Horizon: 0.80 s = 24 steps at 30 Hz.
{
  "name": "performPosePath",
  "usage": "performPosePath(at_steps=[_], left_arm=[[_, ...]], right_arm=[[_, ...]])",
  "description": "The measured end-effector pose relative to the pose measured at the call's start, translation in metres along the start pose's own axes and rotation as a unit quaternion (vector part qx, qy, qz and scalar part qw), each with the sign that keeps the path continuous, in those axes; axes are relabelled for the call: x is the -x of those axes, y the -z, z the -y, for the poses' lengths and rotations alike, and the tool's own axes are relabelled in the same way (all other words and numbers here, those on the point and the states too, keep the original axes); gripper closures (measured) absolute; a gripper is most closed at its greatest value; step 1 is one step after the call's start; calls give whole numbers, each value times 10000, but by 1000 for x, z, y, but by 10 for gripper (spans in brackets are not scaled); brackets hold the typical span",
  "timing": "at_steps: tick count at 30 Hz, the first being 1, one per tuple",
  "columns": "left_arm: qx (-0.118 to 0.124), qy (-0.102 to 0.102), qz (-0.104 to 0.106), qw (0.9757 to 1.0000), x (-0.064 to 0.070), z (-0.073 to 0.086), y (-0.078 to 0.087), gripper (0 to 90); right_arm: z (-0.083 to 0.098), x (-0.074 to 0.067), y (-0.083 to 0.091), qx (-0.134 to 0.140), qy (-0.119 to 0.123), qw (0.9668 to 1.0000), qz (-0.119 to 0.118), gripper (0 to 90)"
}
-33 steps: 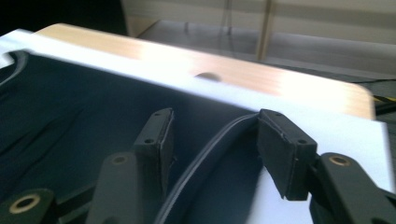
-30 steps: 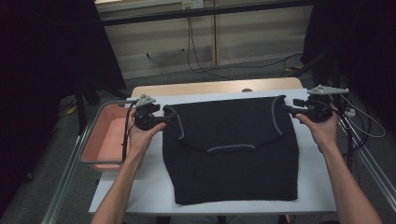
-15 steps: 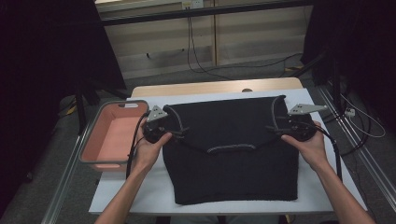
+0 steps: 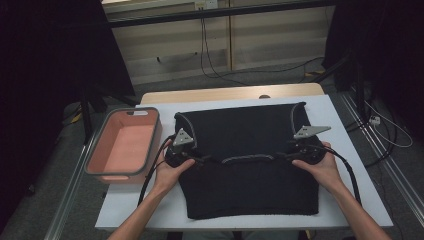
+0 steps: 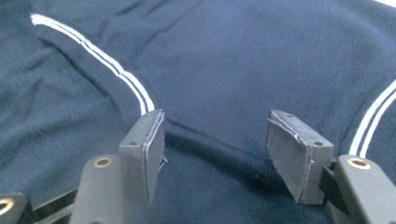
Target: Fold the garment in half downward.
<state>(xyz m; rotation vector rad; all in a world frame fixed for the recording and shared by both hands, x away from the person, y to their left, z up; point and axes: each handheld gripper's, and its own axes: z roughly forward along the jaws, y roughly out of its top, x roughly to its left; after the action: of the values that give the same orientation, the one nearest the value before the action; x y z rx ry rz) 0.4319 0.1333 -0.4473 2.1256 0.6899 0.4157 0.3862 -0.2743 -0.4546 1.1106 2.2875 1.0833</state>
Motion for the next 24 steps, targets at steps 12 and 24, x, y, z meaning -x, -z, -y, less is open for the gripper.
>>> performPosePath(at_steps=[12, 24], left_arm=[[-192, -289, -97, 9994, 8, 6, -16, 79], [-137, -428, 290, 9986, 15, 3, -23, 343]], right_arm=[[8, 2, -14, -241, 298, 9992, 142, 329], [1, 10, -20, -131, 131, 9998, -29, 548]])
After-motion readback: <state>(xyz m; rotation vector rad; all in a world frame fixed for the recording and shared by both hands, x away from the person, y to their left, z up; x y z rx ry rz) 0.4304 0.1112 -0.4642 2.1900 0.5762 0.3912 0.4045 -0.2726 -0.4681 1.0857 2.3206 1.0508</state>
